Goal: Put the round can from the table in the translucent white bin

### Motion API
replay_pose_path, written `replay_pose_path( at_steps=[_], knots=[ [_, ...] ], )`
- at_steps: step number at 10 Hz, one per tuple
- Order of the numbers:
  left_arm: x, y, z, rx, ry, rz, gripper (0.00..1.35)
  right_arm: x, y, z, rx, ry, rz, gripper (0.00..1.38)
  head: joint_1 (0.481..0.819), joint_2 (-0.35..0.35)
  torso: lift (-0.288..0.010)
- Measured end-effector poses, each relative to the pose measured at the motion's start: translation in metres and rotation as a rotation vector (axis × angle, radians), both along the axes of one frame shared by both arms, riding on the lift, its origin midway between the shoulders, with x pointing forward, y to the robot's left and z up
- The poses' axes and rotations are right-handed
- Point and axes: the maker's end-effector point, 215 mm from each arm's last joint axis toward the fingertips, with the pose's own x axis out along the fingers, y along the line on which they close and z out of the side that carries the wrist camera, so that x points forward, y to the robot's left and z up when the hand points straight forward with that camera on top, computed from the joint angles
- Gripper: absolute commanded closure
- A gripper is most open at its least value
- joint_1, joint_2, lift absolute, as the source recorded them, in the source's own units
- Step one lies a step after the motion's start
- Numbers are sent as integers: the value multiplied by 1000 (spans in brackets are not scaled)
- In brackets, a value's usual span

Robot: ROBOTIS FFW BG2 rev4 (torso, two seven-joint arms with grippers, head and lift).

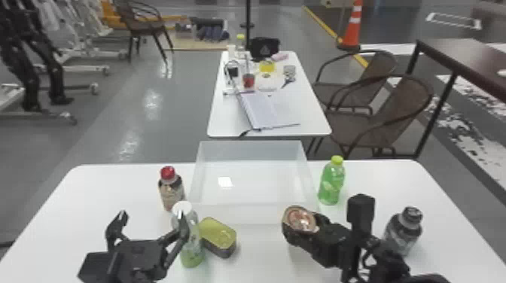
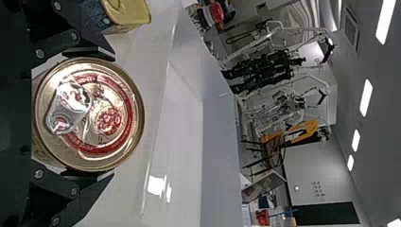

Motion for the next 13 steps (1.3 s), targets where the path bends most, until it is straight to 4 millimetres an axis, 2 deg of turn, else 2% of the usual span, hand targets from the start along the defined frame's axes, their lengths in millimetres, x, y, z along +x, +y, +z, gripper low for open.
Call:
replay_pose_path(
  at_steps=[3, 4, 5, 6, 9, 11, 13],
  knots=[
    [0, -1, 0, -2, 1, -1, 98, 17, 3, 88, 47, -143, -14, 805, 549, 0, -100],
    [1, -2, 0, -2, 1, -3, 98, 27, -1, 111, 56, -189, -21, 805, 549, 0, -100],
    [2, -4, 0, -4, 1, -6, 98, 38, -7, 123, 53, -219, -31, 805, 549, 0, -100],
    [3, -5, -1, -5, 1, -8, 98, 49, -15, 124, 44, -228, -43, 805, 549, 0, -100],
    [4, -7, -3, -10, 5, -12, 98, 74, -34, 96, 17, -197, -81, 805, 549, 0, -100],
    [5, -7, -3, -12, 4, -13, 98, 85, -40, 78, 0, -176, -93, 805, 549, 0, -100],
    [6, -8, -2, -14, 2, -15, 98, 92, -41, 68, 0, -162, -97, 805, 549, 0, -100]
  ],
)
